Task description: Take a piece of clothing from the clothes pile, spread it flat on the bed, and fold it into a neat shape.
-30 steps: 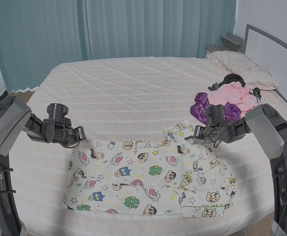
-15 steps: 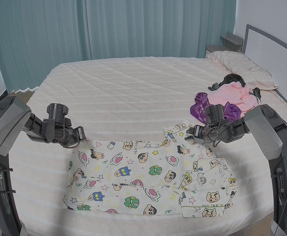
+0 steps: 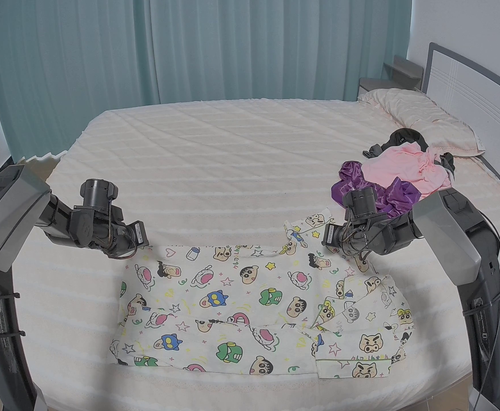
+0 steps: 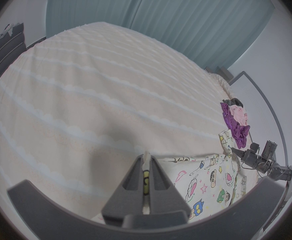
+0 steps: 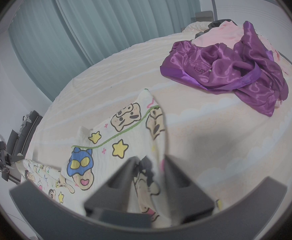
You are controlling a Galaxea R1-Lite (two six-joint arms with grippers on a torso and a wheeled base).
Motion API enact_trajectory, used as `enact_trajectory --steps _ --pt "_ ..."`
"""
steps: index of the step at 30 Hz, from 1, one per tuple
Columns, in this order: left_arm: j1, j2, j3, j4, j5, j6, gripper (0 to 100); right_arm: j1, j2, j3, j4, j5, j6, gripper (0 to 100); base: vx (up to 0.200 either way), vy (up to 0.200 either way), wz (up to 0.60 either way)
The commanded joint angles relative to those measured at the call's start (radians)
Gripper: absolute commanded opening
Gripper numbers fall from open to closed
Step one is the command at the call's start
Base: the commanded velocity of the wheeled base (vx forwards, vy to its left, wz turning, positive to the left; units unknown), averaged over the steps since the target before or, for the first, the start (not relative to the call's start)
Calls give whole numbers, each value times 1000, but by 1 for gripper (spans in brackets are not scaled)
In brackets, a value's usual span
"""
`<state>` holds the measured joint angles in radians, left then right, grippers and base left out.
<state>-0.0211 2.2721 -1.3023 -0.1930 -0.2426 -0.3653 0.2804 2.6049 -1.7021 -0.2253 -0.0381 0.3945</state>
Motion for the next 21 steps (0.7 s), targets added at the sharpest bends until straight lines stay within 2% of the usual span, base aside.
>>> enact_trajectory --steps 1,8,17,21 --pt "0 -8 -11 14 0 0 0 -7 -9 4 -8 0 6 0 0 0 0" --pt "-2 -10 -20 4 0 3 0 -24 -77 58 -16 3 15 0 0 0 0" --pt "-2 -14 -49 4 0 2 0 -32 -129 216 -244 9 35 0 0 0 0" --pt "0 -6 -71 4 2 0 0 -38 -131 230 -267 9 37 0 0 0 0"
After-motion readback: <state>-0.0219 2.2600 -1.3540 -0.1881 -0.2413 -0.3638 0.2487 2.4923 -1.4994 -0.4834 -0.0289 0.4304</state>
